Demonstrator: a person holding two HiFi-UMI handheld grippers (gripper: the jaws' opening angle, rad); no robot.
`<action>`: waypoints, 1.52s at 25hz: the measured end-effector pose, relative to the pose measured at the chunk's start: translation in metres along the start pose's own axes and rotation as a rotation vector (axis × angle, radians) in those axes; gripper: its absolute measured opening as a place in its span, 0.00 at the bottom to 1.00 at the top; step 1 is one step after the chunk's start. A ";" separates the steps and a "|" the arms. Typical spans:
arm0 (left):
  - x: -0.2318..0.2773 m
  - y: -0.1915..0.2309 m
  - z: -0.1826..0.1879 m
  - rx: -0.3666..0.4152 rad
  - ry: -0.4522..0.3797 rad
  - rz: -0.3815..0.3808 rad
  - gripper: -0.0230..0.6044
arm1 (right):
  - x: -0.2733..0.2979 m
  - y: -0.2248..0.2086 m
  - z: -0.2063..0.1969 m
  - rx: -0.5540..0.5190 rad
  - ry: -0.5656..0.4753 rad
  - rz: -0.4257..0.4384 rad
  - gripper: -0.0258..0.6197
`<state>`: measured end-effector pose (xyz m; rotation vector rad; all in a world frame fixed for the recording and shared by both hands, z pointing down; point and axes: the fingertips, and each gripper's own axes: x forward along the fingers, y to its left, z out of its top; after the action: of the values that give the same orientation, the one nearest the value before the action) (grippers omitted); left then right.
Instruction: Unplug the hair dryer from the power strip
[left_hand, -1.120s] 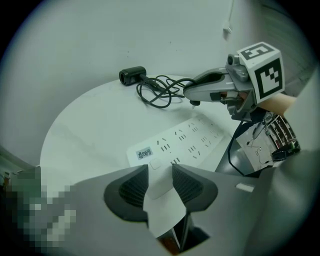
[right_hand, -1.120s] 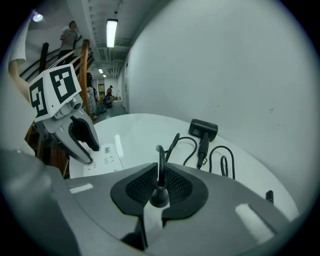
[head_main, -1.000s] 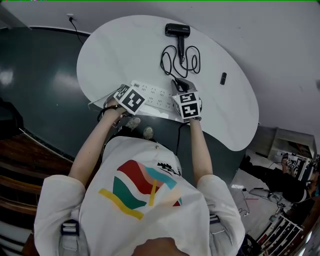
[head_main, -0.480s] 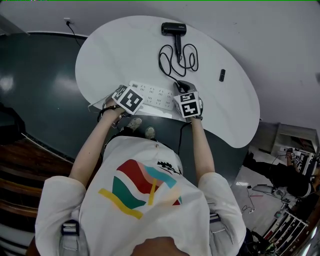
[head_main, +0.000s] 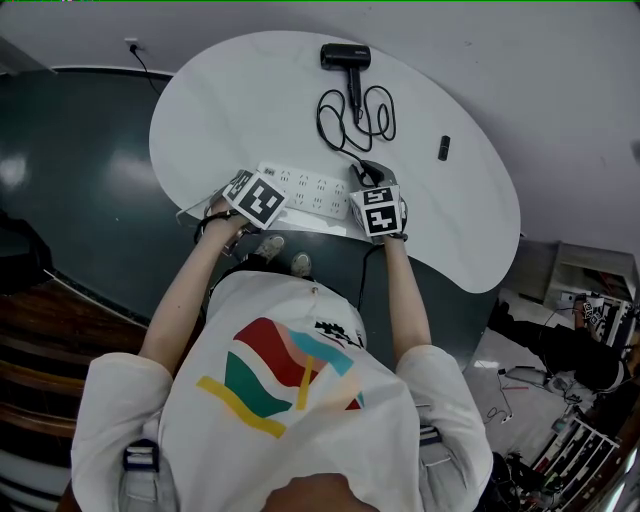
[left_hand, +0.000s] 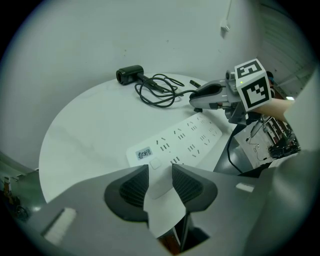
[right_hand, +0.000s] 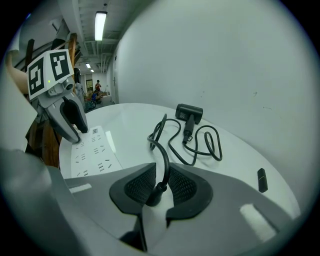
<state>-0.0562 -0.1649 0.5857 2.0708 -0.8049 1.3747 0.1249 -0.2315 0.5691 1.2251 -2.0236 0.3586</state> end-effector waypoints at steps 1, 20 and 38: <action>0.000 0.000 0.000 0.002 0.000 -0.001 0.27 | -0.001 -0.001 0.001 0.005 -0.005 -0.002 0.17; -0.037 0.011 0.045 -0.088 -0.243 0.011 0.35 | -0.075 -0.025 0.093 0.100 -0.268 -0.090 0.27; -0.265 0.002 0.142 -0.131 -1.288 0.259 0.04 | -0.215 0.000 0.185 0.133 -0.712 -0.309 0.06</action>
<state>-0.0507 -0.2164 0.2895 2.6664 -1.6011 -0.1340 0.1030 -0.1975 0.2888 1.9142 -2.3475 -0.1231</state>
